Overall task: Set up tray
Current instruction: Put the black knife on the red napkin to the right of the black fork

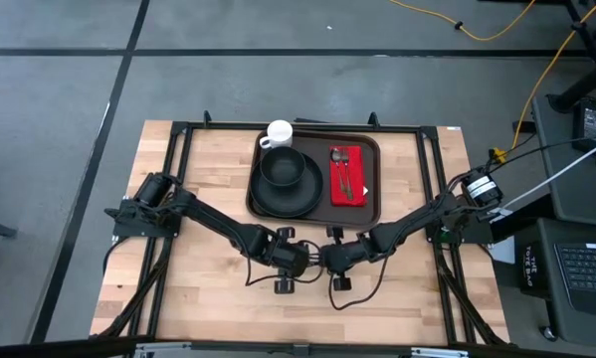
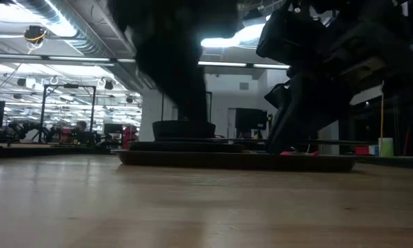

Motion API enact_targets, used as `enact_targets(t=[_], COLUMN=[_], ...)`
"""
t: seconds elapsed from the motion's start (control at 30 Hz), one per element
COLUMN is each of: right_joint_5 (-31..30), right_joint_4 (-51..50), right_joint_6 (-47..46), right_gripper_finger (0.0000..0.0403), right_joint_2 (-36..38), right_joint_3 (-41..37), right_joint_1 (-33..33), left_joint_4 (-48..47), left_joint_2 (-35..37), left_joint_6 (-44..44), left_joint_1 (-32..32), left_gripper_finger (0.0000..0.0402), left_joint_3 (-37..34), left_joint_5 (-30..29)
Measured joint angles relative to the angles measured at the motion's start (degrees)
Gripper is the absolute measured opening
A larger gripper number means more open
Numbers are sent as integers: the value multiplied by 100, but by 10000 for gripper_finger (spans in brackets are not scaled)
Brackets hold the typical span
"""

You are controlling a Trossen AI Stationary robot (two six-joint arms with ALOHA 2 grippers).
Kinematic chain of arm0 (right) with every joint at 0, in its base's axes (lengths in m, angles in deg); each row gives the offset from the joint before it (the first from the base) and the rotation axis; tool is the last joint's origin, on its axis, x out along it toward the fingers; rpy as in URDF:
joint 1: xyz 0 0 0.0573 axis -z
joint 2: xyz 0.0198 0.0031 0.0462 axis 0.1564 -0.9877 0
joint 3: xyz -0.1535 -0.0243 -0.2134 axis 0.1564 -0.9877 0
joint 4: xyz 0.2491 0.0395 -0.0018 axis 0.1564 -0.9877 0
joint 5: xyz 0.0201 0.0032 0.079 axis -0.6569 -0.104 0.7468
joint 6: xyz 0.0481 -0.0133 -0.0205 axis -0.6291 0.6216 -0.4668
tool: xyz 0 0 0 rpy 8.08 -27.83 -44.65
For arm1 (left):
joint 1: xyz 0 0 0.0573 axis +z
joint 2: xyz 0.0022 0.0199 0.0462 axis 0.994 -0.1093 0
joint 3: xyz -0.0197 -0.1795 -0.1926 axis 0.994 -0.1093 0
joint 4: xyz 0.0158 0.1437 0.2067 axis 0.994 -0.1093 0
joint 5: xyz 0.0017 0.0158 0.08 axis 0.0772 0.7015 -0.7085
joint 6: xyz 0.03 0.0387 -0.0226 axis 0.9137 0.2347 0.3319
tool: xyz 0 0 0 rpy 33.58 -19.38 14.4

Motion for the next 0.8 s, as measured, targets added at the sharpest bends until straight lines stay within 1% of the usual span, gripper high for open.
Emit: enact_targets(t=[0.07,0.2,0.3,0.4,0.47,0.63,0.7,0.8], right_joint_5=[23,9,-8,-13,-14,57,64,71], right_joint_4=[-6,-10,-10,-20,-52,-95,-148,-235], right_joint_6=[-64,-107,-104,-98,-88,-99,-95,-89], right_gripper_finger=[46,49,47,47,50,51,49,49], right_joint_2=[0,0,0,22,91,416,561,764], right_joint_3=[0,0,0,0,15,24,28,28], right_joint_1=[-9,0,-2,-4,30,172,224,333], left_joint_4=[-18,-281,-674,-865,-1023,-907,-628,-63], left_joint_2=[9,9,9,39,146,611,867,1363], left_joint_6=[16,214,502,608,836,1144,1180,1195], left_joint_1=[5,4,-6,-14,-39,-113,-134,-157], left_gripper_finger=[132,159,173,176,172,151,142,127], left_joint_3=[147,363,520,584,543,136,-162,-804], left_joint_5=[168,123,106,-284,-500,-666,-731,-740])
